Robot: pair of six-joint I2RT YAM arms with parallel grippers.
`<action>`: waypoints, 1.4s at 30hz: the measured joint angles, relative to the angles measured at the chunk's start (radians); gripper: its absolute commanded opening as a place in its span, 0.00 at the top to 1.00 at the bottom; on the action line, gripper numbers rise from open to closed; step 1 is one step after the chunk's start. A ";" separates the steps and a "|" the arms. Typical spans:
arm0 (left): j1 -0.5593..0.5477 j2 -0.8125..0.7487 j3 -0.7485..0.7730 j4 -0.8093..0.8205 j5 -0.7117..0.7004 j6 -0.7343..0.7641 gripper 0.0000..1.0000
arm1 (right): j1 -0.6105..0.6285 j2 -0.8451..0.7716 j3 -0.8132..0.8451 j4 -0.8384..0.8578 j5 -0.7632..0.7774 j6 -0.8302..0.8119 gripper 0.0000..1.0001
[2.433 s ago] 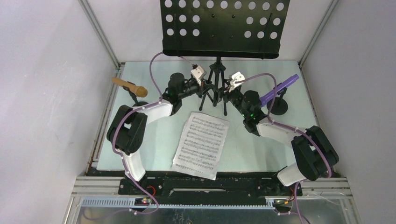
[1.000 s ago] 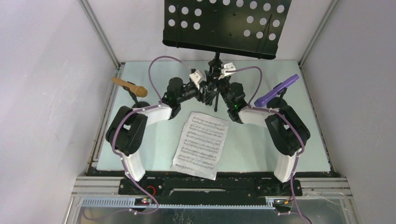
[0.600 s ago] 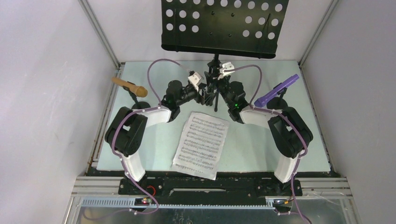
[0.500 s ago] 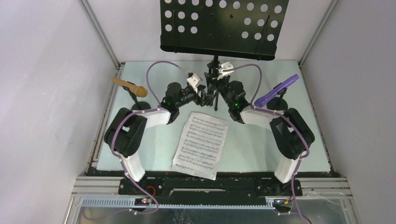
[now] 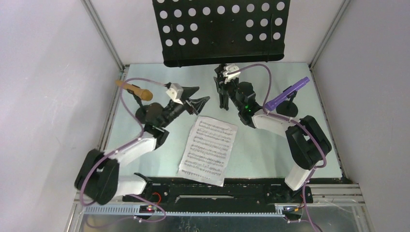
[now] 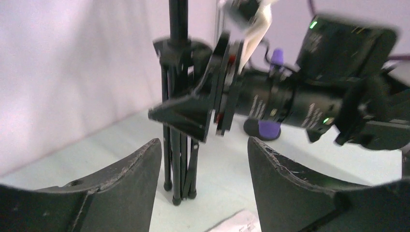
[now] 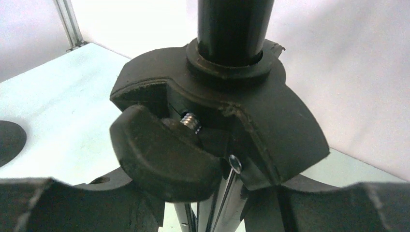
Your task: Pack up the instrument practice props
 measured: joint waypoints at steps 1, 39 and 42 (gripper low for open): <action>0.000 -0.042 -0.013 0.000 -0.008 -0.006 0.31 | 0.000 -0.002 0.000 -0.005 0.002 -0.008 1.00; -0.261 -0.078 0.713 -1.041 -0.187 1.292 0.58 | -0.001 -0.022 0.000 -0.053 0.010 0.006 1.00; -0.275 -0.002 0.771 -1.051 -0.216 1.354 0.64 | -0.003 -0.022 0.000 -0.053 0.014 0.010 1.00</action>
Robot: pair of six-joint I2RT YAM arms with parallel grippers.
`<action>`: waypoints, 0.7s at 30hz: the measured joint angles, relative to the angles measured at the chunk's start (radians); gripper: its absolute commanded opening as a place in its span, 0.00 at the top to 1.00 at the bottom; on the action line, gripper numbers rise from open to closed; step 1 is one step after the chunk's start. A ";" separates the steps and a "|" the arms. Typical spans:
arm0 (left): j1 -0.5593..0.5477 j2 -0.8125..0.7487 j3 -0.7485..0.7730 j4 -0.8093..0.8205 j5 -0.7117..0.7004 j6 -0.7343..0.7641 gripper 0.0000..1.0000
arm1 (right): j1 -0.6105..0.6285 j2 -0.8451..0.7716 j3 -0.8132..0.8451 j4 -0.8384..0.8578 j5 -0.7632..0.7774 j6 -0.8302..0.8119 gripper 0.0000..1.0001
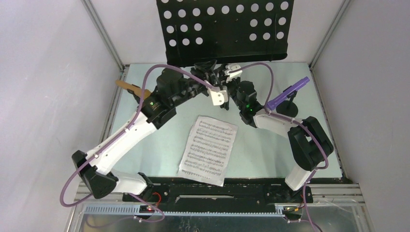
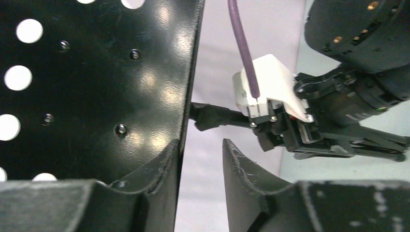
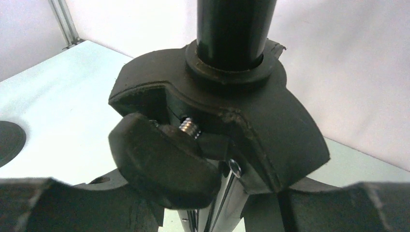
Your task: Pack up the instrument practice props
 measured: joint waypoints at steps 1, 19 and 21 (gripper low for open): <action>-0.002 0.015 0.019 -0.001 -0.005 0.010 0.65 | 0.000 0.000 0.000 0.000 0.001 0.004 1.00; -0.022 0.105 0.120 0.002 -0.129 0.004 1.00 | -0.001 0.000 0.019 -0.036 0.006 -0.006 1.00; -0.017 0.105 0.123 0.005 -0.146 -0.057 1.00 | -0.002 0.000 0.038 -0.074 0.007 -0.021 1.00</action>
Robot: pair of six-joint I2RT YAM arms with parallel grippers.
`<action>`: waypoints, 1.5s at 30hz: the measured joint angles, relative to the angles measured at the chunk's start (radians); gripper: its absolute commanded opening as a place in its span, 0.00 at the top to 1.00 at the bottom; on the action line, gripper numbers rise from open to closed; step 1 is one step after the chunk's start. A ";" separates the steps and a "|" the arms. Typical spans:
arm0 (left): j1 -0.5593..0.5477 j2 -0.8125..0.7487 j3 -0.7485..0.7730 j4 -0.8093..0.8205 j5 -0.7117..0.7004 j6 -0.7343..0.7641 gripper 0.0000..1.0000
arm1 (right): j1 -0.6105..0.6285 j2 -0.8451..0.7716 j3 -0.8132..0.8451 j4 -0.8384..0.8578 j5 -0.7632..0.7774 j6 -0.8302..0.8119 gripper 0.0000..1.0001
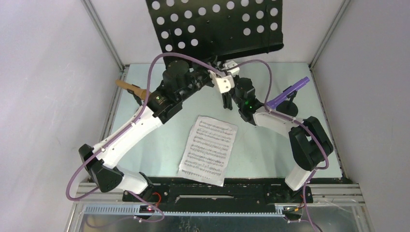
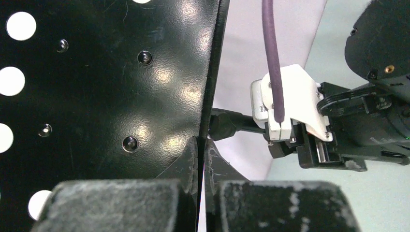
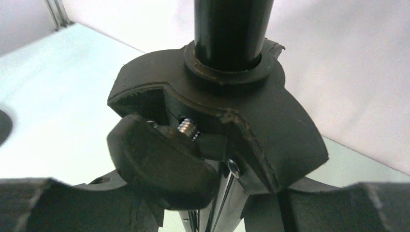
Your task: Pack up the instrument practice props
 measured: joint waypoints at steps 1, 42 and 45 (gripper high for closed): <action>0.007 0.000 0.000 0.004 -0.005 -0.042 1.00 | -0.002 0.000 0.016 -0.031 0.000 -0.016 1.00; 0.522 0.250 -0.396 0.539 0.191 -0.995 1.00 | 0.002 0.372 0.361 -0.483 0.070 -0.415 1.00; 0.541 0.279 -0.396 0.539 0.202 -1.025 1.00 | 0.003 0.402 0.379 -0.485 0.079 -0.427 1.00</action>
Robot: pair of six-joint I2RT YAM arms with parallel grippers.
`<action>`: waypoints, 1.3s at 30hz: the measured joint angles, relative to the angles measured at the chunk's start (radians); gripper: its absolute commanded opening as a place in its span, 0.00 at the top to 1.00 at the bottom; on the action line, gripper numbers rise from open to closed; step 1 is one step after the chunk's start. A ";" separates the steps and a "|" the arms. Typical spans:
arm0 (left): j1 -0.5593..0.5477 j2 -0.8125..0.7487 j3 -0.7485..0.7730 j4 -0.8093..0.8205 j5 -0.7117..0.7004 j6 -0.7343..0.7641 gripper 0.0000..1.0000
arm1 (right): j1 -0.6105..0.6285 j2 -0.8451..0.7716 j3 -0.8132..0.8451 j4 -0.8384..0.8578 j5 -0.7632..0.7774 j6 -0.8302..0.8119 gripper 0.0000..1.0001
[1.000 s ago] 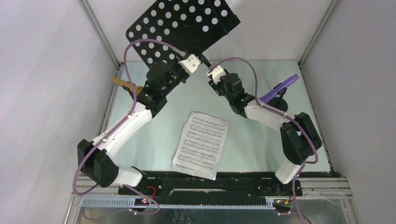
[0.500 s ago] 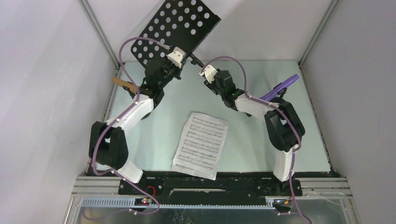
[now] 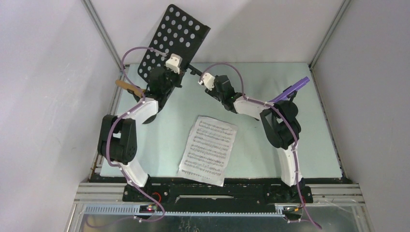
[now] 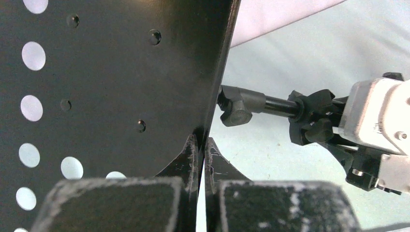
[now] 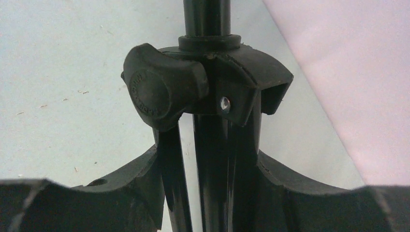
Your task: Pack up the instrument practice props
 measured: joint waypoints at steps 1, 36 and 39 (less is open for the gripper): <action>0.006 0.011 0.000 0.001 0.006 -0.011 1.00 | 0.000 0.010 0.009 -0.005 0.002 -0.003 1.00; 0.031 -0.047 -0.162 -0.128 -0.127 -0.174 0.97 | 0.063 0.093 0.054 -0.141 -0.047 -0.066 1.00; 0.031 -0.056 -0.165 -0.150 -0.134 -0.190 0.81 | 0.066 0.093 0.054 -0.152 -0.051 -0.066 0.91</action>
